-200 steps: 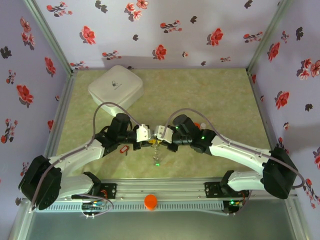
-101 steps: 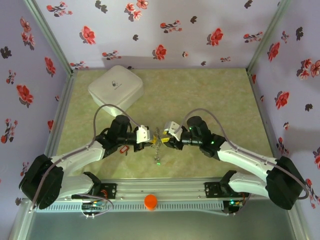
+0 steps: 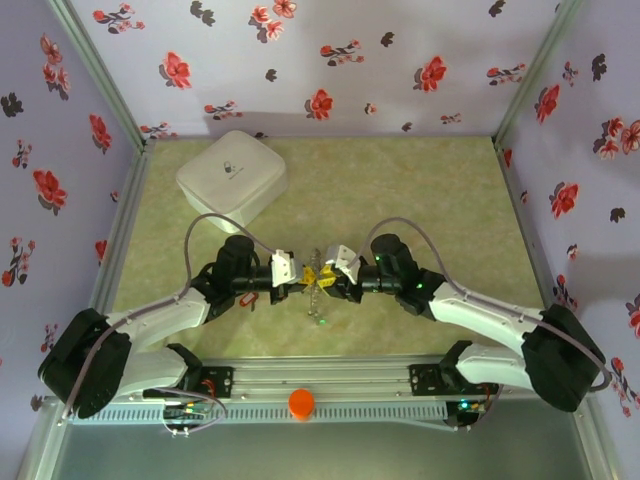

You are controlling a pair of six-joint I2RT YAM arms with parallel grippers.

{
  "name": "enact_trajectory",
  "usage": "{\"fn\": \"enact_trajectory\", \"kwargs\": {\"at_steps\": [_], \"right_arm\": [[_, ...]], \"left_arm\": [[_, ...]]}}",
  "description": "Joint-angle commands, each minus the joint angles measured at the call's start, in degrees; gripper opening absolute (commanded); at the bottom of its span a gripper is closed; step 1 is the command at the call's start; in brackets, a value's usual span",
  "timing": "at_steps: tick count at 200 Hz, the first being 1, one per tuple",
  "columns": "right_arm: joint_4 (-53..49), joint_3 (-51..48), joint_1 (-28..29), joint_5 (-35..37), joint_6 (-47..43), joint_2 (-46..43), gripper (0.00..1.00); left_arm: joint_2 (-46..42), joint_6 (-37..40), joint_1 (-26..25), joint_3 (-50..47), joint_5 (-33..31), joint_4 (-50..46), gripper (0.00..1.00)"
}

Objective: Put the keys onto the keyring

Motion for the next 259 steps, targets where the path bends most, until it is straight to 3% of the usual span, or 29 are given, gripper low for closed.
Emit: {"fn": "enact_trajectory", "kwargs": {"at_steps": [1, 60, 69, 82, 106, 143, 183, 259], "right_arm": [[3.25, 0.48, -0.21, -2.84, 1.28, 0.71, 0.21], [2.12, 1.08, -0.19, -4.11, 0.65, 0.10, 0.01], [0.73, 1.76, -0.22, -4.28, 0.09, 0.09, 0.00], [-1.52, 2.85, -0.20, -3.85, -0.35, -0.24, 0.00], [-7.82, 5.54, -0.02, -1.82, -3.10, -1.32, 0.00], [-21.53, 11.82, 2.22, 5.03, -10.88, 0.42, 0.00], [-30.24, 17.79, 4.84, 9.55, -15.15, 3.89, 0.00], [-32.75, 20.13, 6.62, 11.00, -16.65, 6.02, 0.00]], "left_arm": [[-0.11, -1.04, -0.13, -0.20, 2.48, 4.07, 0.00], [-0.69, -0.77, -0.06, -0.62, 2.29, 3.92, 0.00], [-0.60, -0.68, -0.06, -0.65, 1.78, 3.76, 0.08], [-0.81, -0.25, -0.12, -0.59, 0.64, 2.83, 0.29], [-1.76, 1.50, -0.25, 0.79, -0.41, -1.73, 0.37], [-2.29, 6.96, -1.25, 4.47, -1.81, -11.97, 0.37], [-1.85, 9.45, -2.85, 6.56, -3.12, -15.74, 0.35], [-2.11, 9.87, -3.39, 6.72, -3.02, -15.47, 0.13]]}}
